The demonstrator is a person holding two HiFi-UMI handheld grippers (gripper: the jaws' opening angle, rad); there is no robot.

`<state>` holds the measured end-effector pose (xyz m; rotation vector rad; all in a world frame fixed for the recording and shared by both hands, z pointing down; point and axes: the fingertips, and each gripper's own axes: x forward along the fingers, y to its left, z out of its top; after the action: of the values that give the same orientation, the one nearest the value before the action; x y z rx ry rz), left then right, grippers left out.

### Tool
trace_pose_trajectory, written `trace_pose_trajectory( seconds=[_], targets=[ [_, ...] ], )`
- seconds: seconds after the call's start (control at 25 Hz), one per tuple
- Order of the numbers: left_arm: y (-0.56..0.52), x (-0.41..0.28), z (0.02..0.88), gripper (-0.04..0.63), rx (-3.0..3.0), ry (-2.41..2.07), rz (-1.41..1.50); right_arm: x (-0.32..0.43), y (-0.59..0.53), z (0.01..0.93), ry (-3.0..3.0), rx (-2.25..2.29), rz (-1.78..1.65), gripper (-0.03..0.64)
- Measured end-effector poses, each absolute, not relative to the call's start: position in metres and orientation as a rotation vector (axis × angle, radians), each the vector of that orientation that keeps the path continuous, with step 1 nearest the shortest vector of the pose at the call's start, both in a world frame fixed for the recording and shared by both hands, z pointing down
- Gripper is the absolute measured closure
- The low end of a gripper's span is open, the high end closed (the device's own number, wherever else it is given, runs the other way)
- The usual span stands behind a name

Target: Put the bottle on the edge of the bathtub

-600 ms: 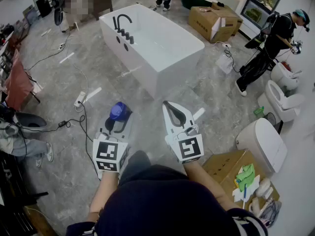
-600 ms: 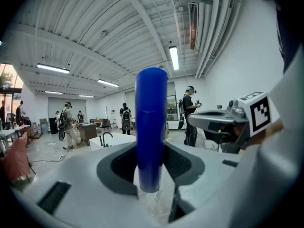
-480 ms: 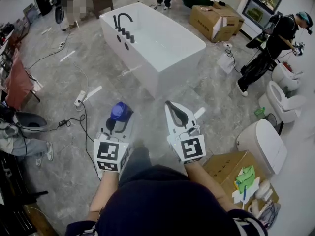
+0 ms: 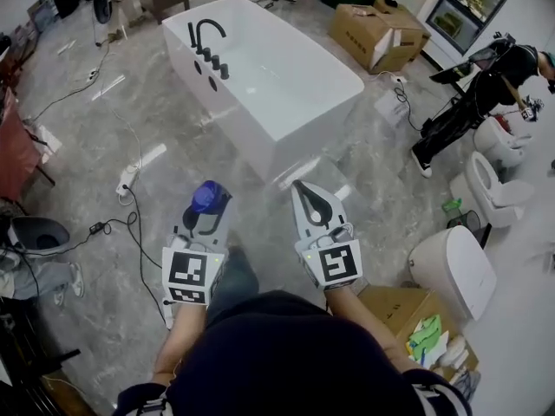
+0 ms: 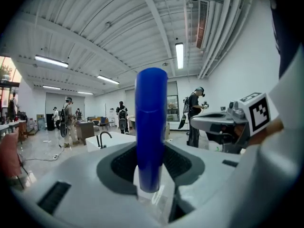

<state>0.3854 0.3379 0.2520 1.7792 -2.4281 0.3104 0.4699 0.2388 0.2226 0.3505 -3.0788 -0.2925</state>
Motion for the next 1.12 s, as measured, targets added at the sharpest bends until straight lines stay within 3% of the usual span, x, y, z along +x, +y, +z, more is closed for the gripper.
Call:
trace_pose_trajectory(
  seconds=[0.56, 1.12],
  targets=[
    [0.236, 0.192, 0.243, 0.439, 1.846, -2.399, 0.389, 0.253, 0.140, 0.221, -3.103, 0.359, -0.226, 0.600],
    [0.204, 0.084, 0.265, 0.439, 1.849, -2.342, 0.322, 0.144, 0.096, 0.238, -3.051, 0.394, -0.187, 0.600]
  ],
)
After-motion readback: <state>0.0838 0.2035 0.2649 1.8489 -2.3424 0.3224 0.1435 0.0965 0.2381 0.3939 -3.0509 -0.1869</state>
